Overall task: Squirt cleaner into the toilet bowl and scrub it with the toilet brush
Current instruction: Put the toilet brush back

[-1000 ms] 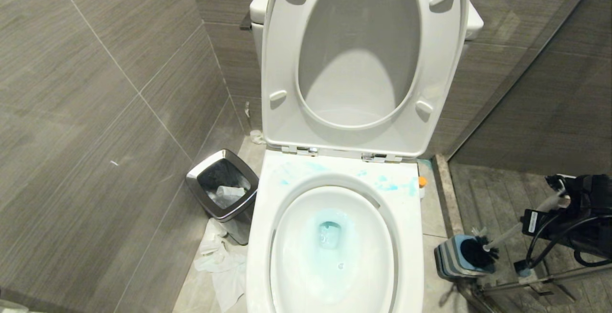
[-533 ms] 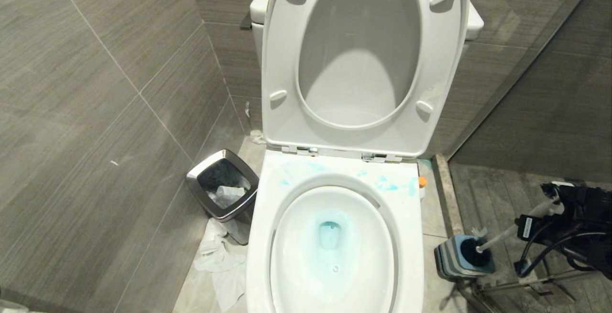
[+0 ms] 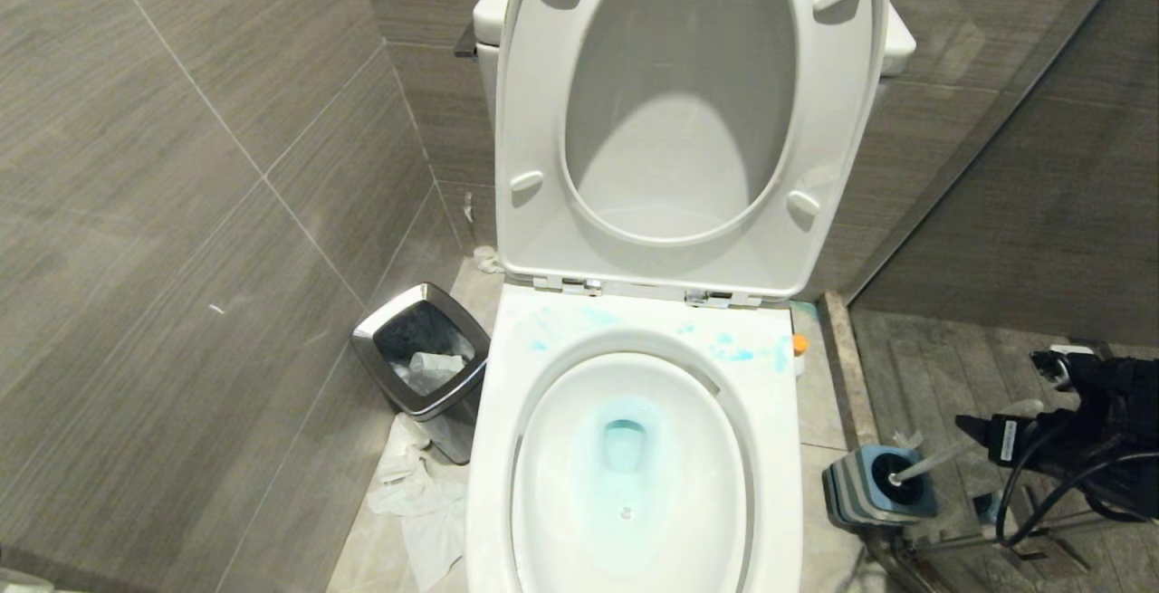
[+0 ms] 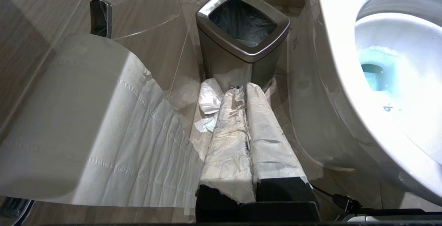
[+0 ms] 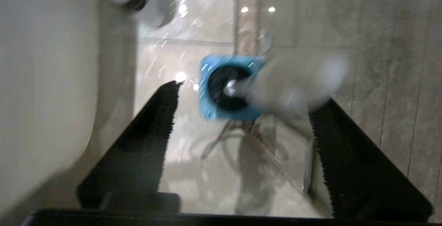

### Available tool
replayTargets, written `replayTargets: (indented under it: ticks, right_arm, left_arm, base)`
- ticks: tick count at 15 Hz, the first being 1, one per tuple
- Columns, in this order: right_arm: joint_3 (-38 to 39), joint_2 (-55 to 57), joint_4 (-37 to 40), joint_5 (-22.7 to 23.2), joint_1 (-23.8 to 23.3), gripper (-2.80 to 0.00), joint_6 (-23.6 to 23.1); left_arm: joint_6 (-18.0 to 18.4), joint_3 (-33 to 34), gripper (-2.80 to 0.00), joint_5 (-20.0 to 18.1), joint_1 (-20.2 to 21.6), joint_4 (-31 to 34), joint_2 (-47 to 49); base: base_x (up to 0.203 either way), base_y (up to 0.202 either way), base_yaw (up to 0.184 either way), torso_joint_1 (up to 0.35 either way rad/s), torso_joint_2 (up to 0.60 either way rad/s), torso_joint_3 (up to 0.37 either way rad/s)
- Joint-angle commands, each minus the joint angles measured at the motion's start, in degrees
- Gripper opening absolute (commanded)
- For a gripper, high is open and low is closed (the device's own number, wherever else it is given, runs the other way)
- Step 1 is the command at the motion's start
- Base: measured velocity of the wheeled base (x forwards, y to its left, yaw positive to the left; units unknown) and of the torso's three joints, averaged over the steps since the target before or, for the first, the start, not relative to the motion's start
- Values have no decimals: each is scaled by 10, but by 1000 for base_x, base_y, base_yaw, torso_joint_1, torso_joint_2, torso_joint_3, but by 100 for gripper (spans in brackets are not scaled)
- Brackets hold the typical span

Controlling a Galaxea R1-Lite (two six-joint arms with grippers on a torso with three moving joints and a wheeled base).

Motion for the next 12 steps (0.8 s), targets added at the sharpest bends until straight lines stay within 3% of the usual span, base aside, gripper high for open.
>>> replayTargets:
  ticks: [1,5,6,12]
  right_arm:
    - [58,-77,-3,27,0,0,-33]
    - [116,-188,-3,87,0,0,-46]
    - [120,-218,-3,105,0,-280,-46]
    - [128,-342,4,171,3,-280,-52]
  left_arm:
    - [0,1,-280,0,0,0,0]
    - [0,1,-280,0,1,0,0]
    - [0,1,-280,0,0,0,0]
    - [0,1,-280,0,0,0,0]
  base:
    - [0,0,0,0,0,0]
    - [0,0,0,0,0,0]
    - [0,0,0,0,0,0]
    - [0,0,0,0,0,0]
